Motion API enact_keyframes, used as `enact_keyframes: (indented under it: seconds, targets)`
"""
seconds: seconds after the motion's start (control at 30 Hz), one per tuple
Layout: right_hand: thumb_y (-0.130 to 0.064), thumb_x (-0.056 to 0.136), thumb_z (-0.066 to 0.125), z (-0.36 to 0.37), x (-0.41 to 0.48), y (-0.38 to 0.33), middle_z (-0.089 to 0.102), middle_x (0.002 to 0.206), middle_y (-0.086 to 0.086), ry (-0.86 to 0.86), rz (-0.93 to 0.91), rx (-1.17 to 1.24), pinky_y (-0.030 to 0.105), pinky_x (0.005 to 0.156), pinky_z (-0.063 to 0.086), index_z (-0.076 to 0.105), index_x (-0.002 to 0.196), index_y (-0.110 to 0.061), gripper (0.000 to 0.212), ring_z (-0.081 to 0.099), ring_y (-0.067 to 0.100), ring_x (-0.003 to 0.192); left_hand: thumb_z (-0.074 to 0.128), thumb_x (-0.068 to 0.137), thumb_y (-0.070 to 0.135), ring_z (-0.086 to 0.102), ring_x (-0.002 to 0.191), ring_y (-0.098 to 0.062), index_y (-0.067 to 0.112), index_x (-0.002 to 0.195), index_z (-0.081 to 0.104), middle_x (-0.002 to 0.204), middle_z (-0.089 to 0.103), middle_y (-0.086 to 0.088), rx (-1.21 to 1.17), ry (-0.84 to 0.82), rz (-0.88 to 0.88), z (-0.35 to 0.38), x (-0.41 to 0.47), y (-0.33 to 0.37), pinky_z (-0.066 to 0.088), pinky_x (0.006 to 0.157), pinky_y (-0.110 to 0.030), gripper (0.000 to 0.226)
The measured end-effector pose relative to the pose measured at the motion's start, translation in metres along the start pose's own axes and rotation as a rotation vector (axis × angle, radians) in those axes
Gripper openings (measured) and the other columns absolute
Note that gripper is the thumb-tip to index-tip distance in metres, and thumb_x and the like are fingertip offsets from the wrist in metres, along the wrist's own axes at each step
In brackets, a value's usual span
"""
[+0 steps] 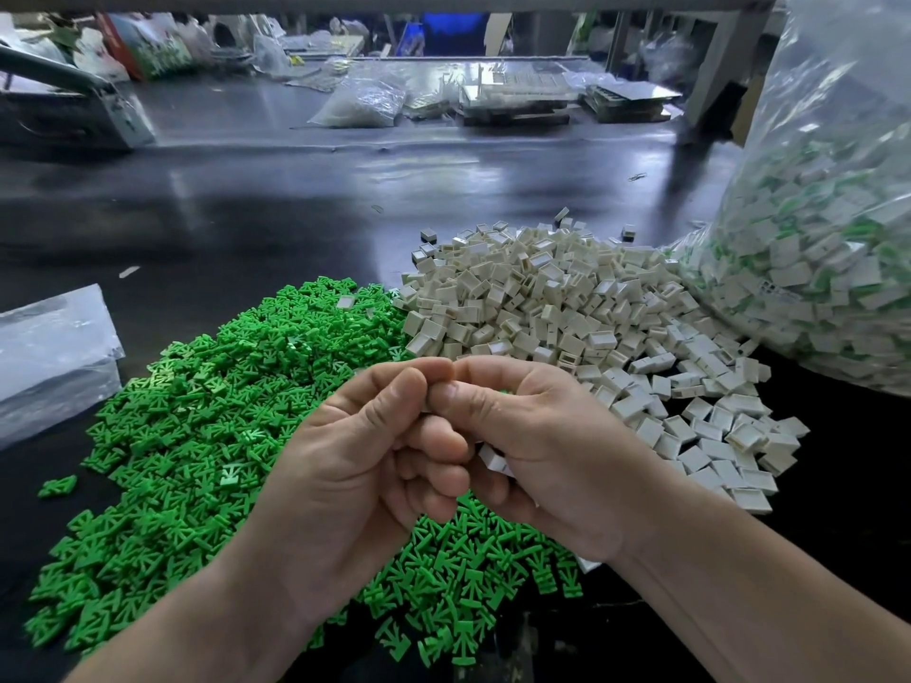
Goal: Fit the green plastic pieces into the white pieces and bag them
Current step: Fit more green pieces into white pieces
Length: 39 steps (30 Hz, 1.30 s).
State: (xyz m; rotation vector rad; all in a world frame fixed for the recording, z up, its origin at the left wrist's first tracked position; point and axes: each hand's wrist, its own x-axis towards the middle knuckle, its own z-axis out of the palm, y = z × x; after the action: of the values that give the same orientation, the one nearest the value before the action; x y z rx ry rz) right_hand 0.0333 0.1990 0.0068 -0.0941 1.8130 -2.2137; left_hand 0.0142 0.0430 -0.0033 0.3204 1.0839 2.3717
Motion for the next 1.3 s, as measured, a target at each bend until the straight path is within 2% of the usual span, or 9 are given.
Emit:
enact_keyframes:
  seconds: [0.27, 0.4, 0.47, 0.53, 0.63, 0.73, 0.93, 1.13, 1.3]
  targets:
    - [-0.031, 0.095, 0.062, -0.003, 0.000, -0.001, 0.056, 0.059, -0.001, -0.004, 0.006, 0.060, 0.016, 0.035, 0.029, 0.061, 0.098, 0.003, 0.034, 0.044, 0.008, 0.040, 0.069, 0.083, 0.029, 0.069, 0.055, -0.018, 0.012, 0.106, 0.073, 0.070, 0.071, -0.010, 0.039, -0.043, 0.011, -0.001, 0.003, 0.001, 0.055, 0.046, -0.025, 0.029]
    - [-0.026, 0.088, 0.057, -0.004, 0.003, -0.003, 0.053, 0.053, -0.002, -0.063, 0.017, 0.206, 0.015, 0.033, 0.029, 0.058, 0.075, -0.013, 0.019, 0.043, 0.007, 0.037, 0.059, 0.091, 0.031, 0.063, 0.048, -0.019, 0.012, 0.106, 0.072, 0.063, 0.067, -0.010, 0.207, 0.050, 0.059, -0.008, 0.008, 0.008, 0.052, 0.043, -0.026, 0.027]
    - [-0.020, 0.086, 0.057, -0.009, 0.004, -0.008, 0.056, 0.058, -0.001, -0.174, -0.013, 0.412, 0.015, 0.031, 0.033, 0.053, 0.077, -0.013, 0.012, 0.047, 0.006, 0.037, 0.056, 0.093, 0.034, 0.065, 0.054, -0.018, 0.018, 0.104, 0.071, 0.069, 0.069, -0.007, 0.519, 0.173, 0.180, -0.014, 0.010, 0.011, 0.052, 0.047, -0.025, 0.025]
    - [-0.016, 0.081, 0.063, -0.014, 0.005, -0.012, 0.059, 0.073, 0.004, -0.265, -0.054, 0.625, 0.015, 0.032, 0.039, 0.055, 0.085, -0.011, 0.010, 0.054, 0.007, 0.043, 0.054, 0.095, 0.036, 0.068, 0.079, -0.006, 0.032, 0.112, 0.068, 0.094, 0.073, 0.010, 1.095, 0.273, 0.346, -0.022, 0.012, 0.010, 0.054, 0.064, -0.016, 0.022]
    - [-0.017, 0.082, 0.064, -0.016, 0.007, -0.011, 0.060, 0.084, 0.007, -0.233, -0.043, 0.707, 0.016, 0.030, 0.039, 0.059, 0.094, -0.011, 0.014, 0.057, 0.008, 0.046, 0.046, 0.100, 0.040, 0.045, 0.121, 0.002, 0.040, 0.138, 0.050, 0.135, 0.048, 0.028, 1.815, 0.121, 0.412, -0.026, 0.017, 0.001, 0.034, 0.100, -0.017, 0.038]
    - [-0.014, 0.084, 0.062, -0.017, 0.008, -0.009, 0.059, 0.080, 0.005, -0.191, -0.017, 0.680, 0.014, 0.029, 0.037, 0.058, 0.087, -0.011, 0.006, 0.055, 0.006, 0.045, 0.042, 0.098, 0.041, 0.046, 0.127, -0.018, 0.038, 0.136, 0.055, 0.143, 0.050, 0.015, 2.061, -0.076, 0.352, -0.027, 0.020, -0.004, 0.038, 0.102, -0.040, 0.040]
    - [-0.016, 0.079, 0.066, -0.024, 0.010, -0.010, 0.056, 0.072, 0.001, -0.078, 0.010, 0.631, 0.014, 0.028, 0.034, 0.057, 0.084, -0.013, 0.011, 0.053, 0.005, 0.043, 0.057, 0.090, 0.033, 0.059, 0.093, -0.019, 0.028, 0.098, 0.075, 0.102, 0.070, 0.013, 2.026, -0.093, 0.491, -0.026, 0.020, 0.000, 0.047, 0.079, -0.044, 0.019]
    - [-0.013, 0.084, 0.064, -0.022, 0.010, -0.006, 0.058, 0.072, 0.002, -0.063, 0.036, 0.508, 0.015, 0.030, 0.036, 0.057, 0.082, -0.013, 0.007, 0.055, 0.007, 0.046, 0.062, 0.093, 0.018, 0.058, 0.081, -0.023, 0.012, 0.113, 0.069, 0.093, 0.065, -0.002, 2.025, -0.012, 0.522, -0.025, 0.018, -0.001, 0.052, 0.070, -0.041, 0.022]
    - [-0.007, 0.078, 0.071, -0.019, 0.008, -0.006, 0.057, 0.069, 0.004, -0.008, 0.112, 0.435, 0.014, 0.029, 0.033, 0.062, 0.075, -0.014, 0.012, 0.053, 0.008, 0.044, 0.052, 0.092, 0.040, 0.060, 0.083, -0.004, 0.025, 0.116, 0.068, 0.097, 0.060, 0.010, 1.624, 0.205, 0.495, -0.021, 0.017, 0.008, 0.047, 0.070, -0.011, 0.032]
